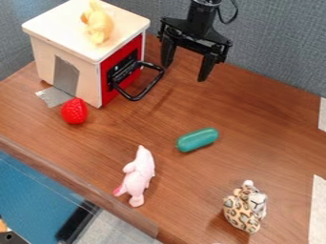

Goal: Put the yellow object on the upper part of the table from the top of the drawer

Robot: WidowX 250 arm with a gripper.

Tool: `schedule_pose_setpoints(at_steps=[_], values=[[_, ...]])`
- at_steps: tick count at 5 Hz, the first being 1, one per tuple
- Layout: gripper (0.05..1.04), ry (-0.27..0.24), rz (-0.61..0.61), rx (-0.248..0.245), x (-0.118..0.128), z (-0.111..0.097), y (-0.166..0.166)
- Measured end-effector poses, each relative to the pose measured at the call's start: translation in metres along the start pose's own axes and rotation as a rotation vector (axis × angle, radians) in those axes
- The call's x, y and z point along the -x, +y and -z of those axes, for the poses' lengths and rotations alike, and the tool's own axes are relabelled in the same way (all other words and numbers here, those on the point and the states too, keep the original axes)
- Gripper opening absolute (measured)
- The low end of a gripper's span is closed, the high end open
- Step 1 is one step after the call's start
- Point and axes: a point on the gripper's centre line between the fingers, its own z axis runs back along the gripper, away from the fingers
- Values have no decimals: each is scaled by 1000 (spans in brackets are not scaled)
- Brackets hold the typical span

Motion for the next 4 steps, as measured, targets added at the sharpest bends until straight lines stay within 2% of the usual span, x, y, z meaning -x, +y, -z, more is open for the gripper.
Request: schedule_pose_setpoints(at_steps=[1,2,3,4], values=[[1000,53,6,-3,5,18,-2],[1000,86,-39,38,0,6,12],[1000,86,-93,38,-8,-10,33],[1000,31,-128,53,-13,-41,54]])
